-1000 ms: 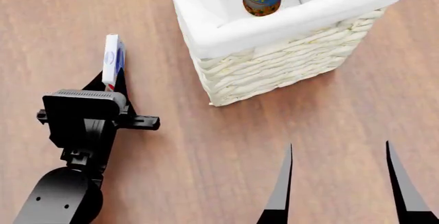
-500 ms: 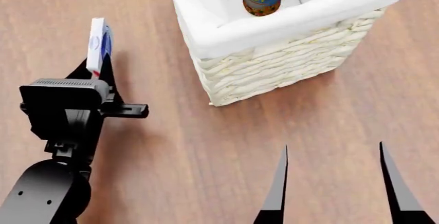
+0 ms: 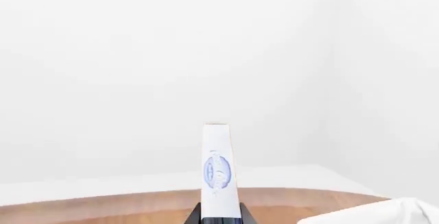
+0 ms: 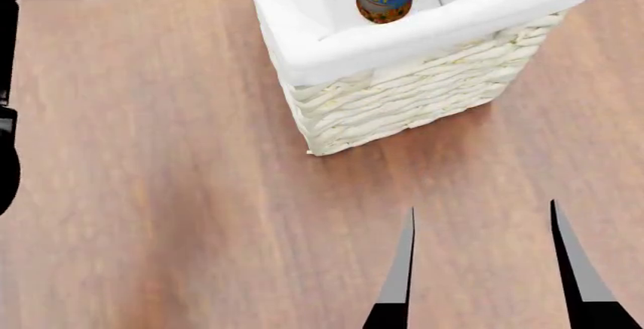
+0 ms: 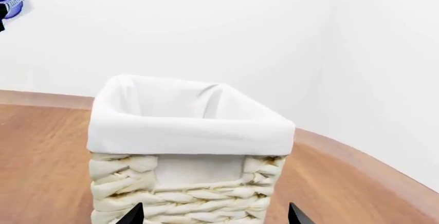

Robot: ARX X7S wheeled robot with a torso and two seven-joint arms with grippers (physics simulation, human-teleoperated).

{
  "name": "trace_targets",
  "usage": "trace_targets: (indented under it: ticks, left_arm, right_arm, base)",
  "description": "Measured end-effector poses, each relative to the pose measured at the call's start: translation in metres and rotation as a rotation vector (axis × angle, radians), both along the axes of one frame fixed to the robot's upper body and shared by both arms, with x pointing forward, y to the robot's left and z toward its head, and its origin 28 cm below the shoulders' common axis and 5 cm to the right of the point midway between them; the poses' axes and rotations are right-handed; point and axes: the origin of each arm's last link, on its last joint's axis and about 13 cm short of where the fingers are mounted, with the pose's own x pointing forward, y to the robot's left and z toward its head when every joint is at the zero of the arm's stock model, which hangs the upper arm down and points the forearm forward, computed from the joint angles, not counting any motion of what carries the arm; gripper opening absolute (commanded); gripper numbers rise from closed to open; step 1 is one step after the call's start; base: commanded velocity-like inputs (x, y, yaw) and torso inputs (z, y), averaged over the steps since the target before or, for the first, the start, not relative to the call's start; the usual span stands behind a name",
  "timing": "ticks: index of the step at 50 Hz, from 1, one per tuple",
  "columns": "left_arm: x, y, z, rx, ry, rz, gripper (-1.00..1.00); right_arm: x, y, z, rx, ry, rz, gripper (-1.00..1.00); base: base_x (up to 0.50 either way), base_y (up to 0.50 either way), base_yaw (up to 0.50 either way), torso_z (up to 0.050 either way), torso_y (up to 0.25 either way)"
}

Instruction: Pick up the alphabet soup and the cream cheese box, and put them in the basket.

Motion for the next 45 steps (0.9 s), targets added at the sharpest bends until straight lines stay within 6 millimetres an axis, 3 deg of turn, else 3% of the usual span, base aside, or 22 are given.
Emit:
trace_targets:
  ticks: [13,23,30,45]
  left_arm:
    - [0.010,-0.004,0.069,0.089,-0.077,-0.054,-1.00]
    - [0.030,-0.015,0.099,0.249,0.056,-0.242,-1.00]
    - [0.039,-0.024,0.103,0.355,0.173,-0.393,-1.00]
    - [0.054,-0.034,0.089,0.460,0.380,-0.583,-1.00]
  right_arm:
    - [0.000,0.001,0.000,0.004,0.001,0.009,1.00]
    - [-0.001,0.001,-0.001,0.007,0.005,0.014,1.00]
    - [-0.001,0.001,-0.002,0.005,0.009,0.014,1.00]
    - [0.000,0.002,-0.003,0.003,0.018,0.015,1.00]
  base:
    - [0.00,0.00,0.00,0.000,0.000]
    - [0.00,0.00,0.00,0.000,0.000]
    - [0.00,0.00,0.00,0.000,0.000]
    - [0.00,0.00,0.00,0.000,0.000]
